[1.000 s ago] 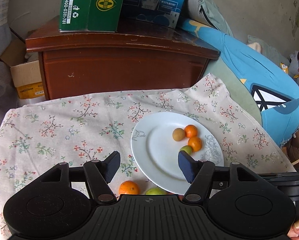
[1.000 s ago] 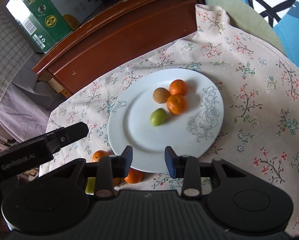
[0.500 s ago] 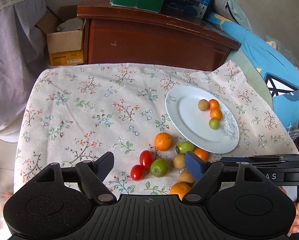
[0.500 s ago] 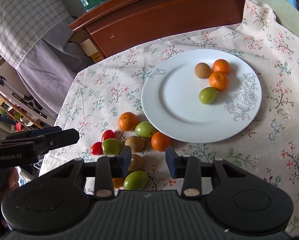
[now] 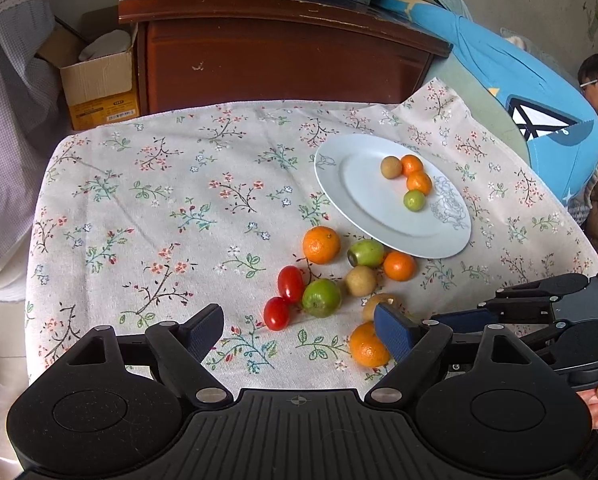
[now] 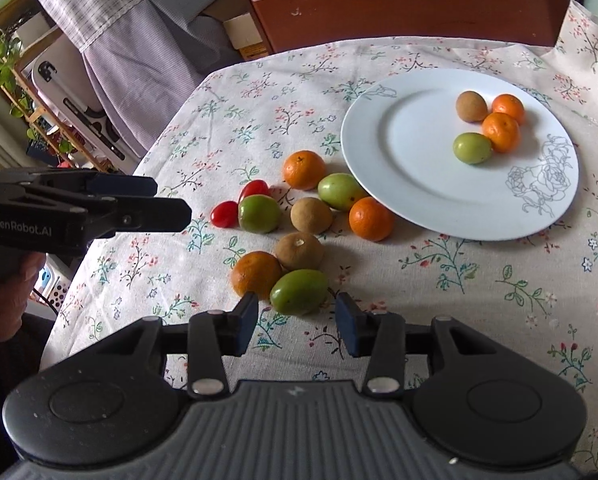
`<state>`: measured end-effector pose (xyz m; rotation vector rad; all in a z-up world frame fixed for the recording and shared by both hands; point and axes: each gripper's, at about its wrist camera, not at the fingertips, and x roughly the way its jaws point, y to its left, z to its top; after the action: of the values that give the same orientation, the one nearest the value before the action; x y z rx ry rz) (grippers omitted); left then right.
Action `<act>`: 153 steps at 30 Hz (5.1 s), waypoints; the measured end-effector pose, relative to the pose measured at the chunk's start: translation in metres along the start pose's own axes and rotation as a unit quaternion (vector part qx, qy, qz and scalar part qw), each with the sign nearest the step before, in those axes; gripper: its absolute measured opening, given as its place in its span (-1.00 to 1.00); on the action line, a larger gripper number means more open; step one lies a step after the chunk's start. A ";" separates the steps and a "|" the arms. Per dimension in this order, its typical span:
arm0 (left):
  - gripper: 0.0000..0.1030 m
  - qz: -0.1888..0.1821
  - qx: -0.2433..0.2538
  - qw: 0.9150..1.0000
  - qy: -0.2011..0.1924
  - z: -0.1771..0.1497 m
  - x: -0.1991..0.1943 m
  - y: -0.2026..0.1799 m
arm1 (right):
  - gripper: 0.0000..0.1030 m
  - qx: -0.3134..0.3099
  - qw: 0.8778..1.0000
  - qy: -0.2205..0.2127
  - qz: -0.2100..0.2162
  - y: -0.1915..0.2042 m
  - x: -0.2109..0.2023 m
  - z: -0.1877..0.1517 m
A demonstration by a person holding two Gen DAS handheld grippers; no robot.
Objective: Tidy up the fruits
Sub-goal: 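Move both open grippers back to the fruit cluster, then grasp an orange with the left gripper while the right gripper grasps a green fruit, then carry the orange and green fruit onto the plate and open both grippers, then move both grippers back to the fruit cluster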
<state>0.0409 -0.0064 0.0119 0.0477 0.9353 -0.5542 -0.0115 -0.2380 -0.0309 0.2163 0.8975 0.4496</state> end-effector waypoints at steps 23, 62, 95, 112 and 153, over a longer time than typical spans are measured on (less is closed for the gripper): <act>0.63 -0.027 0.087 0.995 0.026 -0.008 0.007 -0.019 | -0.33 -0.066 0.997 -0.002 -0.030 0.014 0.003 0.004; -0.41 -0.043 0.131 0.990 -0.011 -0.003 0.024 -0.060 | -0.33 0.028 0.997 -0.046 -0.055 -0.016 -0.028 0.024; -0.40 -0.034 0.068 0.996 -0.048 0.066 0.080 -0.067 | -0.32 0.182 0.970 -0.081 -0.136 -0.074 -0.029 0.047; 0.13 0.020 0.025 0.997 -0.073 0.084 0.045 -0.043 | -0.29 0.191 0.968 -0.108 -0.118 -0.074 -0.034 0.052; 0.24 0.039 0.163 0.985 0.046 -0.001 0.038 -0.002 | -0.28 0.050 0.999 -0.010 -0.014 0.000 0.008 0.026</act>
<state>0.0566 -0.0240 -0.0179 0.4070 0.9206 -0.6314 0.0132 -0.2343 -0.0211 0.2985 0.9043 0.3755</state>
